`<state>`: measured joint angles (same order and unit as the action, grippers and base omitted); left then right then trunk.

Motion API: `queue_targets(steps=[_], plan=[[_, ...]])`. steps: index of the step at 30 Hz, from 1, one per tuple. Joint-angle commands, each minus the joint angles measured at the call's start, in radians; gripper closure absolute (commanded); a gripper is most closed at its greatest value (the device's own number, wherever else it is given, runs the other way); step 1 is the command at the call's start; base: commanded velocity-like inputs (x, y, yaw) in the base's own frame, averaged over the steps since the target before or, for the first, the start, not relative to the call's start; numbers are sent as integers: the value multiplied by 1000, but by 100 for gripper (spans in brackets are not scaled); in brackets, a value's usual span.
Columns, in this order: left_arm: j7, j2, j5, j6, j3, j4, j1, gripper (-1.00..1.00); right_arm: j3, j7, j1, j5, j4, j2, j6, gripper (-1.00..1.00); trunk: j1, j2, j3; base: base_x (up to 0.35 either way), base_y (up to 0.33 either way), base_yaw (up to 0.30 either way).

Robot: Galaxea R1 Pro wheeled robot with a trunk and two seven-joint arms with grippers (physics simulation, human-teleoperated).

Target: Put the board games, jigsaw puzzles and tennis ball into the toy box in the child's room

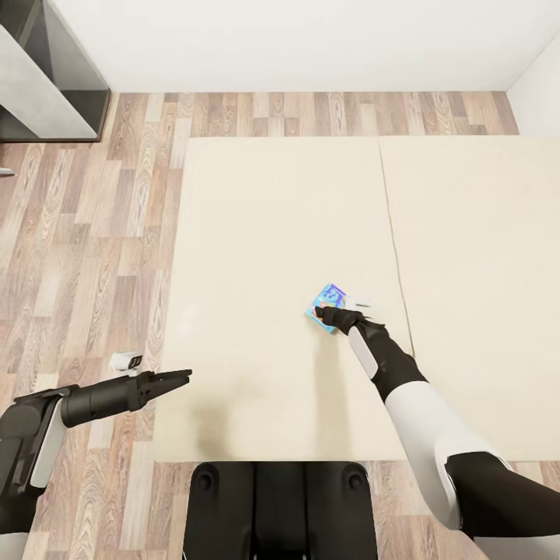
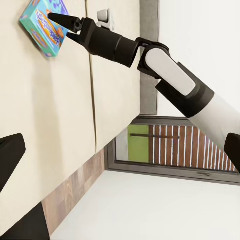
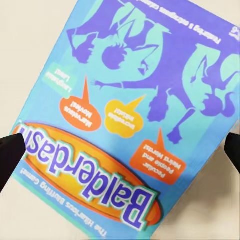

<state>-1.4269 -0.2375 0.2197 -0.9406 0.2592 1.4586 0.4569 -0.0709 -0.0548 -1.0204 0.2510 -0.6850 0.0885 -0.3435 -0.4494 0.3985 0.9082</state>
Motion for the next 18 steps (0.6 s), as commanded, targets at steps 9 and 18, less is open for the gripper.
queue_targets(steps=[9,18], plan=[[-3,-2,1,-10,0,0,0,-100,-3,-5,0,10,-1,-2,-5,-100,-1,2,1,0,2,0],[-3,-2,2,-10,1,2,0,-100,-1,-5,0,10,-3,-1,-6,-100,-1,2,1,0,0,0]])
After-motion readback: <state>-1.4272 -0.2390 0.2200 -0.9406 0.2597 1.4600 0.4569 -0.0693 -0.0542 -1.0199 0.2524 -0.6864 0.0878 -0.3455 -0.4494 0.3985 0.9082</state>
